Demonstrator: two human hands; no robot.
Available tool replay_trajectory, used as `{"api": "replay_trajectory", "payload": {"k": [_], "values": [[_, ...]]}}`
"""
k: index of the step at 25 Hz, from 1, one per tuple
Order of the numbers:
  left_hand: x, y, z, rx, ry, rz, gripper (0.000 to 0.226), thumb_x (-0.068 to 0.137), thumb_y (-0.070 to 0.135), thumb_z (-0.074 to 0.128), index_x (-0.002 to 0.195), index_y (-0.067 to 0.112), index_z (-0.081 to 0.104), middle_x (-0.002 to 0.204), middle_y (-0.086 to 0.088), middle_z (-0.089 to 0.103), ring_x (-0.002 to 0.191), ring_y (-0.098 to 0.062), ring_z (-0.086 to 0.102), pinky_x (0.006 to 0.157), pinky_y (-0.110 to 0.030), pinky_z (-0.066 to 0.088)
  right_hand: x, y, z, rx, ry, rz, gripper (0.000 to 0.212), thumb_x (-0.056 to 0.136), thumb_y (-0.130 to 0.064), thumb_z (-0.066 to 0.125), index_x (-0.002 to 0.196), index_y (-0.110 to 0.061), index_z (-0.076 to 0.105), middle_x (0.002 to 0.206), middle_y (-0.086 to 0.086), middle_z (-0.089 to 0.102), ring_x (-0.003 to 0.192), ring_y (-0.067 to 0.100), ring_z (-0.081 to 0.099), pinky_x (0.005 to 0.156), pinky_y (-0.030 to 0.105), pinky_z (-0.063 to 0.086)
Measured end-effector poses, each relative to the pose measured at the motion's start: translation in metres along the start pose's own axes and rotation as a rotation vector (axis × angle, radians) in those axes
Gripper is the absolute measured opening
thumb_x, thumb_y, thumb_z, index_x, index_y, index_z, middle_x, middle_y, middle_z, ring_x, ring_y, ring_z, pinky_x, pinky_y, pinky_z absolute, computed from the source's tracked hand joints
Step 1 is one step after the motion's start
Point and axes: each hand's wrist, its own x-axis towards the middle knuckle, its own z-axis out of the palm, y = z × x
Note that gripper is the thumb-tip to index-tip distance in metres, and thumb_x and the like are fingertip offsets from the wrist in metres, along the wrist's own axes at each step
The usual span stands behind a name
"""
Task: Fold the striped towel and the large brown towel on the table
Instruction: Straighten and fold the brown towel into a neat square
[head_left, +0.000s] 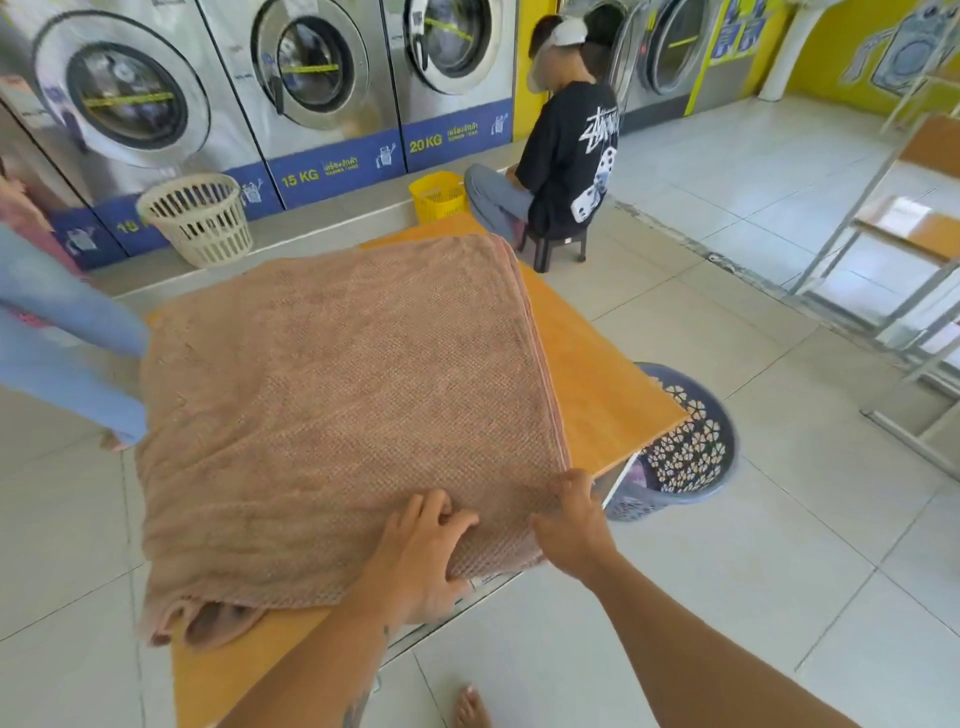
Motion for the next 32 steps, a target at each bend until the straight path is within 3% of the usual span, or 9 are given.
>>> {"api": "replay_trajectory", "payload": {"k": [3, 6, 10, 13, 16, 21, 24, 29, 32], "values": [[0.013, 0.005, 0.006, 0.090, 0.076, 0.015, 0.051, 0.077, 0.042, 0.056, 0.125, 0.033, 0.041, 0.118, 0.004, 0.034, 0.111, -0.021, 0.036, 0.098, -0.038, 0.036, 0.013, -0.009, -0.011, 0.178, -0.002, 0.121, 0.037, 0.085, -0.012, 0.053, 0.116, -0.019, 0.033, 0.095, 0.005, 0.055, 0.088, 0.028, 0.061, 0.067, 0.039, 0.054], [0.030, 0.017, 0.000, -0.011, 0.133, 0.000, 0.037, 0.085, 0.031, 0.046, 0.122, 0.024, 0.048, 0.113, 0.003, 0.045, 0.106, -0.020, 0.045, 0.094, -0.037, 0.043, 0.035, -0.022, -0.035, 0.277, 0.081, 0.034, 0.032, 0.091, -0.013, 0.050, 0.121, -0.021, 0.042, 0.089, 0.002, 0.058, 0.075, 0.016, 0.057, 0.053, 0.029, 0.041], [0.064, 0.036, -0.028, -0.165, 0.267, -0.003, 0.032, 0.091, 0.021, 0.048, 0.123, 0.024, 0.048, 0.111, 0.004, 0.053, 0.103, -0.019, 0.051, 0.086, -0.034, 0.041, 0.066, -0.027, -0.077, 0.040, 0.137, -0.012, 0.035, 0.083, -0.001, 0.042, 0.108, -0.023, 0.054, 0.089, 0.002, 0.057, 0.077, 0.019, 0.058, 0.053, 0.031, 0.048], [0.080, 0.047, -0.030, -0.070, 0.158, -0.024, 0.046, 0.086, 0.016, 0.059, 0.128, 0.026, 0.042, 0.118, 0.003, 0.051, 0.106, -0.021, 0.051, 0.091, -0.036, 0.039, 0.085, -0.022, -0.099, -0.046, -0.082, 0.066, 0.027, 0.087, -0.004, 0.045, 0.102, -0.022, 0.059, 0.091, 0.005, 0.063, 0.073, 0.019, 0.059, 0.055, 0.030, 0.050], [0.087, 0.055, -0.019, -0.006, 0.106, -0.083, 0.054, 0.084, 0.017, 0.059, 0.134, 0.024, 0.041, 0.122, 0.002, 0.053, 0.111, -0.024, 0.055, 0.093, -0.038, 0.045, 0.103, -0.020, -0.122, 0.107, -0.400, 0.119, 0.024, 0.091, 0.000, 0.052, 0.109, -0.016, 0.055, 0.072, 0.006, 0.058, 0.047, 0.013, 0.050, 0.042, 0.023, 0.041], [0.118, 0.108, -0.014, -0.056, 0.342, -0.166, 0.068, 0.076, 0.040, 0.061, 0.137, 0.027, 0.035, 0.126, 0.004, 0.042, 0.110, -0.017, 0.042, 0.096, -0.032, 0.039, 0.145, -0.017, -0.140, 0.364, -0.621, 0.032, 0.016, 0.091, 0.004, 0.057, 0.097, -0.011, 0.057, 0.069, 0.008, 0.062, 0.056, 0.017, 0.056, 0.048, 0.025, 0.048], [0.142, 0.154, -0.010, -0.076, 0.374, -0.318, 0.067, 0.068, 0.041, 0.066, 0.127, 0.027, 0.037, 0.119, 0.004, 0.044, 0.104, -0.018, 0.044, 0.090, -0.032, 0.042, 0.162, -0.018, -0.150, 0.280, -0.701, -0.042, 0.016, 0.089, -0.001, 0.063, 0.101, -0.010, 0.061, 0.079, 0.010, 0.067, 0.064, 0.019, 0.062, 0.059, 0.030, 0.055], [0.146, 0.173, -0.018, -0.221, 0.418, -0.597, 0.047, 0.073, 0.026, 0.075, 0.099, 0.031, 0.036, 0.078, 0.011, 0.057, 0.063, -0.015, 0.056, 0.055, -0.026, 0.043, 0.191, -0.021, -0.168, -0.034, -0.716, -0.187, 0.029, 0.088, 0.004, 0.052, 0.110, -0.010, 0.063, 0.076, 0.013, 0.061, 0.059, 0.023, 0.054, 0.050, 0.025, 0.039], [0.142, 0.176, -0.027, -0.219, 0.351, -0.765, 0.027, 0.088, 0.032, 0.061, 0.106, 0.028, 0.041, 0.085, 0.008, 0.061, 0.070, -0.018, 0.060, 0.060, -0.031, 0.048, 0.208, -0.028, -0.166, -0.274, -0.642, -0.394, 0.033, 0.088, 0.000, 0.048, 0.116, -0.016, 0.058, 0.089, 0.010, 0.054, 0.065, 0.022, 0.053, 0.051, 0.029, 0.047]]}}
